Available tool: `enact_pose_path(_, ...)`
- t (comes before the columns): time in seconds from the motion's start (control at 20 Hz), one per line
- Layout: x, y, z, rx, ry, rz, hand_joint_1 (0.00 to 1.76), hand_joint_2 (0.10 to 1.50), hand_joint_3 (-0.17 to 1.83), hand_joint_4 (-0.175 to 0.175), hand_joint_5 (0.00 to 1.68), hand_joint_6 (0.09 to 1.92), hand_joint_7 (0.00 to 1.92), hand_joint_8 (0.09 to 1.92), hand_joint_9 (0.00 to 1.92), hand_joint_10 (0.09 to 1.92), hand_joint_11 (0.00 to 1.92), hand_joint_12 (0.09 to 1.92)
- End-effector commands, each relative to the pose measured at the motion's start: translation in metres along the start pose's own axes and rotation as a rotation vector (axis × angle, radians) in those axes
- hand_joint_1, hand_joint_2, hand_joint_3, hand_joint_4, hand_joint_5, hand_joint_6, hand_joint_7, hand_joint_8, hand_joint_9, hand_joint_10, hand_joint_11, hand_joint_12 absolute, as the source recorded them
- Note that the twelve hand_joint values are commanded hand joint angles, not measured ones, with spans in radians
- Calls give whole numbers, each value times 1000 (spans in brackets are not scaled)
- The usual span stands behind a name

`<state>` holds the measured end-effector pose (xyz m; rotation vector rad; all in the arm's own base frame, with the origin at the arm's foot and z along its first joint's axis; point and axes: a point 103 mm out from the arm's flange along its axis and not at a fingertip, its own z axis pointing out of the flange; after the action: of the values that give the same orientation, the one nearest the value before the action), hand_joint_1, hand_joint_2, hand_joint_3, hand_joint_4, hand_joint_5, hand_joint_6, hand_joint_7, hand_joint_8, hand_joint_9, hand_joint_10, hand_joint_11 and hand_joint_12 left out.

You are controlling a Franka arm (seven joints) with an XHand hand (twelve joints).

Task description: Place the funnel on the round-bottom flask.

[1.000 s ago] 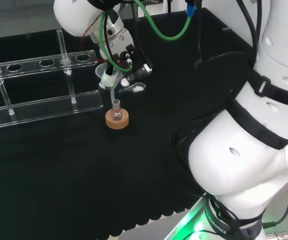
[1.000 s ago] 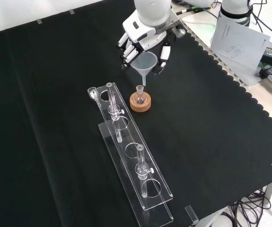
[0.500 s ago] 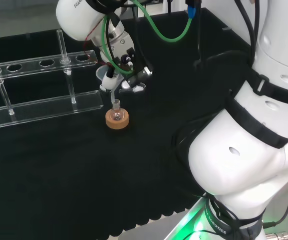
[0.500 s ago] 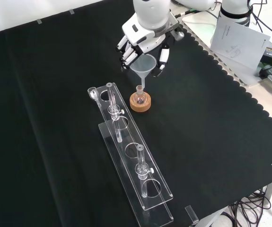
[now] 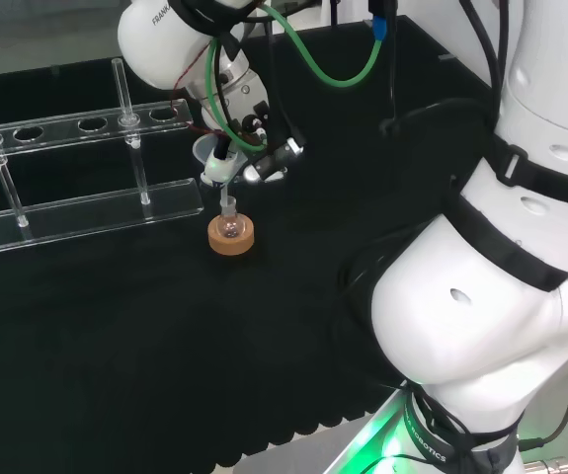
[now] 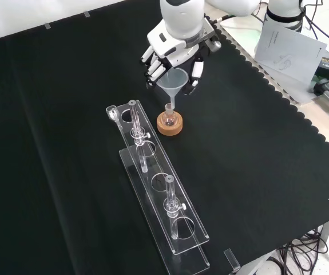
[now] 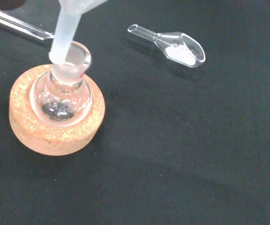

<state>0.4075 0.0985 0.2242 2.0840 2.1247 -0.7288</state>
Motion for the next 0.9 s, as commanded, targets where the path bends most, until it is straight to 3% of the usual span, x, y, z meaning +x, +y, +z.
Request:
enact_pose_path(0.05,5,5,13,14,-20,-15,712,787,519,-51,568,484,768,793,1050,564,622,1255)
enact_pose_path(0.35,15,6,10,12,-70,-22,718,787,519,-50,571,491,756,791,1019,557,621,1254)
enact_pose_path(0.65,15,4,7,-52,-78,-15,722,788,519,-50,572,498,740,792,1001,558,614,1253)
enact_pose_path(0.9,17,4,10,-62,-106,-4,732,792,519,-50,574,514,692,809,956,570,591,1264)
